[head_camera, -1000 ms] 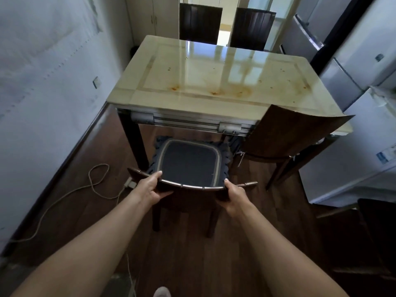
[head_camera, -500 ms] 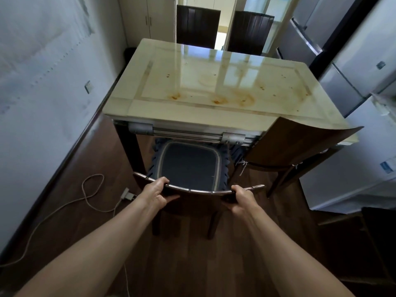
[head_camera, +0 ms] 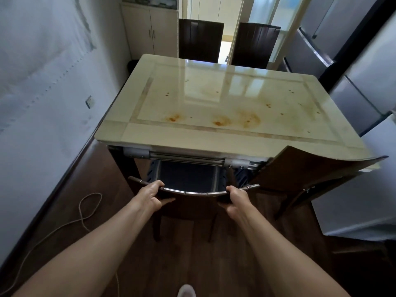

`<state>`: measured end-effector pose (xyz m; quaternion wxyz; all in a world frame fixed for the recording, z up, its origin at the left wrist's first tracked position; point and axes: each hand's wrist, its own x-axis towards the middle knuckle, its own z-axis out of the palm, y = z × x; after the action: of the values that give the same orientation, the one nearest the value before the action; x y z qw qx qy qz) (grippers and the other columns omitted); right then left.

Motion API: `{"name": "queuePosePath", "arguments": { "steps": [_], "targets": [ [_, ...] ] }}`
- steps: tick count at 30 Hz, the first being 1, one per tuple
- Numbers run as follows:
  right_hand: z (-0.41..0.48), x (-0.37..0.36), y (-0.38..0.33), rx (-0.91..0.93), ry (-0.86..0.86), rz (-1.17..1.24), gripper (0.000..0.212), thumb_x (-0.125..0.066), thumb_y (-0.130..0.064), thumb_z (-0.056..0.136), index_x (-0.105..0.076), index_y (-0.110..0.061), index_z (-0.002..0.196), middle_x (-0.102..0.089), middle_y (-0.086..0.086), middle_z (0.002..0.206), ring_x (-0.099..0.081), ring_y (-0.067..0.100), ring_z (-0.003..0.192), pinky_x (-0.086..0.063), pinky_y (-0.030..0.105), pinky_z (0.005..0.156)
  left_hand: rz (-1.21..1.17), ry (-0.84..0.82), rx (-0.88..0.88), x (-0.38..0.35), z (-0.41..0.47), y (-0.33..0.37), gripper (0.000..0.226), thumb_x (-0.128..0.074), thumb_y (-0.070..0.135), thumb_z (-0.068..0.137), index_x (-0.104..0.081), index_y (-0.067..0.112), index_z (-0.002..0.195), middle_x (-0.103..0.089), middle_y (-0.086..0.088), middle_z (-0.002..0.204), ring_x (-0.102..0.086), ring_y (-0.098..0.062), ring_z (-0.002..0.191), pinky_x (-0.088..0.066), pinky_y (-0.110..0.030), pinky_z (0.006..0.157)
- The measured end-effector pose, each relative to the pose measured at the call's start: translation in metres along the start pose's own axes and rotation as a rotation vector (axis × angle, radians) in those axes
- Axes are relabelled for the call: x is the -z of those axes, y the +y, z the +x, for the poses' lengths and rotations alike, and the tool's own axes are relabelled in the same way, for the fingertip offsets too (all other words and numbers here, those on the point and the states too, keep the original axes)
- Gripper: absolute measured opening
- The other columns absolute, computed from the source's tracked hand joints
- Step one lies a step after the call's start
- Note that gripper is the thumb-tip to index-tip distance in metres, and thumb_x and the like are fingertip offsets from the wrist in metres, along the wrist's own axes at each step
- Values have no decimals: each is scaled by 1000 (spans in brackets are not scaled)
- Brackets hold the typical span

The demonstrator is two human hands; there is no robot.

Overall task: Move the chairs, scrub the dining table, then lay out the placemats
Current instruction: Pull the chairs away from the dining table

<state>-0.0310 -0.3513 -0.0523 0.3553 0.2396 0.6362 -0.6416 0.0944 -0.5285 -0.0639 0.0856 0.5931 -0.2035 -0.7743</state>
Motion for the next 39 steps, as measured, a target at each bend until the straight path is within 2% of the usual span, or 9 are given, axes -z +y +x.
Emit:
{"name": "queuePosePath", "arguments": {
  "steps": [3,9,15,22,24,27,30,35,39],
  "targets": [
    [17,-14,-18,-7,-8,9,17,-41,5,93,-46,-4,79,-49,15,78,-50,25,71,-46,53,88,-7,21,-9,-17,12,17,13,-51,-1,89,-42,3,81,-44,-20,97,-43,-39,124,-40,-59,98],
    [47,-44,-46,-14,-25,-6,13,-44,3,92,-46,-5,81,-49,16,85,-51,29,86,-48,54,91,-6,28,-23,-41,36,52,10,-53,2,88,-45,3,93,-41,-21,125,-41,-39,126,-39,-60,95],
    [72,-68,-65,-21,-35,-13,10,-46,2,91,-47,-4,83,-51,18,102,-51,29,94,-49,49,85,-12,36,-54,-60,55,81,26,-54,1,87,-41,7,109,-40,-19,128,-39,-38,127,-40,-62,90],
    [92,-83,-84,-27,-43,-16,15,-45,2,92,-46,-6,79,-49,13,86,-49,29,98,-46,53,94,0,33,-52,-78,68,101,20,-56,0,86,-45,5,102,-42,-19,129,-42,-38,125,-40,-62,94],
    [95,-86,-89,-26,-46,-11,15,-45,1,93,-46,-6,79,-49,14,90,-49,29,97,-46,52,91,-3,37,-54,-82,71,106,24,-57,1,85,-45,6,105,-41,-18,123,-43,-38,125,-41,-62,92],
    [99,-91,-95,-31,-53,1,16,-45,0,94,-45,-7,80,-50,13,87,-49,29,97,-46,50,88,10,19,-47,-87,75,111,10,-55,3,87,-46,4,87,-46,-17,107,-45,-37,124,-41,-62,89],
    [103,-94,-99,-30,-54,0,17,-45,0,94,-45,-6,79,-48,12,83,-49,29,96,-46,50,89,8,12,-49,-92,78,115,12,-53,4,88,-45,5,80,-46,-16,89,-45,-37,124,-40,-63,88],
    [109,-100,-104,-41,-46,6,17,-45,-1,94,-44,-6,78,-47,12,82,-49,29,96,-46,52,96,-21,29,-60,-100,78,121,15,-52,2,89,-45,4,77,-46,-15,85,-44,-37,125,-38,-61,95],
    [113,-104,-108,-51,-50,14,17,-46,-1,94,-43,-5,78,-48,16,95,-48,30,98,-45,53,96,-8,25,-59,-103,81,126,17,-53,2,89,-44,3,75,-46,-15,82,-46,-36,124,-38,-60,98]
  ]
}}
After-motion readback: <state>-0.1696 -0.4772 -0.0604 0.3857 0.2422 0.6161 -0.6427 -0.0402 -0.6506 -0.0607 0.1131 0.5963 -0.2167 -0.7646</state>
